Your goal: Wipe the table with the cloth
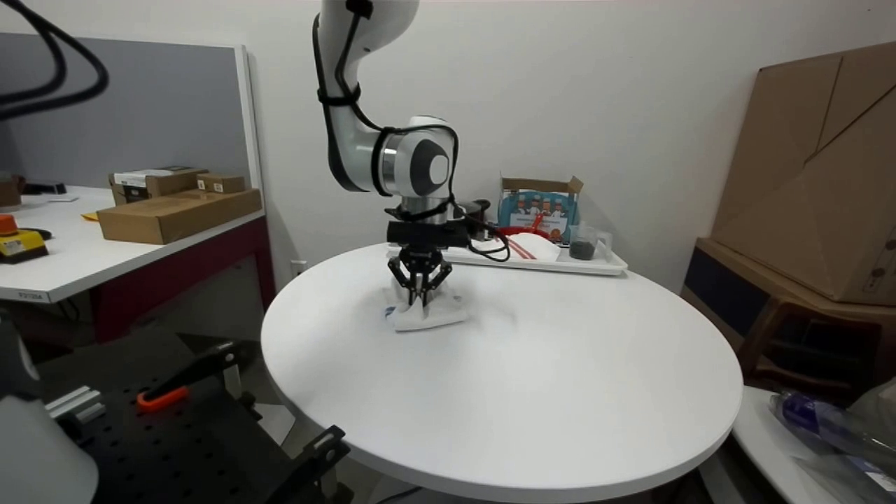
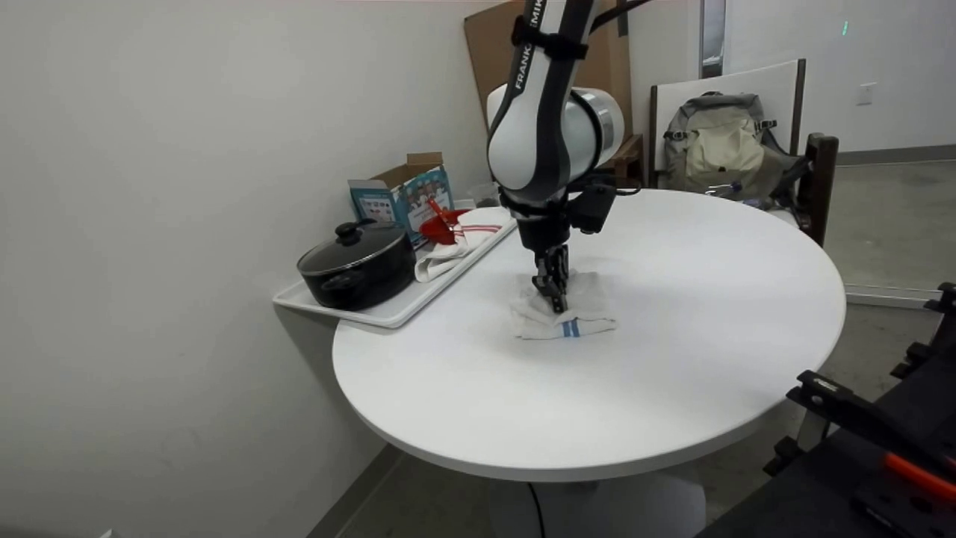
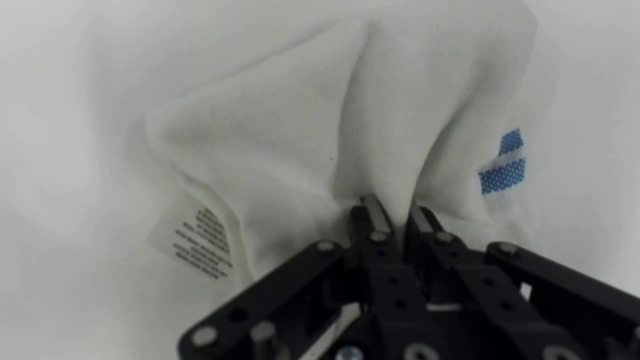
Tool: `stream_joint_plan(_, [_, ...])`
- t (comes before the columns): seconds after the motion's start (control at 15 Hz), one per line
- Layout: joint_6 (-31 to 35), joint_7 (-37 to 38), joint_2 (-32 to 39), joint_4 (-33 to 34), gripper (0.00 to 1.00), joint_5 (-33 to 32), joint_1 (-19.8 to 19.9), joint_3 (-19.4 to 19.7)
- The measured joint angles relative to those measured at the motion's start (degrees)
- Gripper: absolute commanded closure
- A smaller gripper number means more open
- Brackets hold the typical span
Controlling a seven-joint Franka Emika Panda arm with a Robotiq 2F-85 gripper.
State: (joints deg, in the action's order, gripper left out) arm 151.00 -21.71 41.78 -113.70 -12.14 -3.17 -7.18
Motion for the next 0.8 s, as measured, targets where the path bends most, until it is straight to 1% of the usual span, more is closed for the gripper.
stream_joint_plan(0.27, [-1.5,0.5,0.2,1.3,0.97,0.7,3.6,2.6])
stream_joint_plan(0.6, [-2.3,0.4,1.2,3.7,0.97,1.7,9.7,5.1])
stream_joint_plan(0.8, [-4.0,0.3,2.1,5.8,0.97,2.6,13.3,5.8])
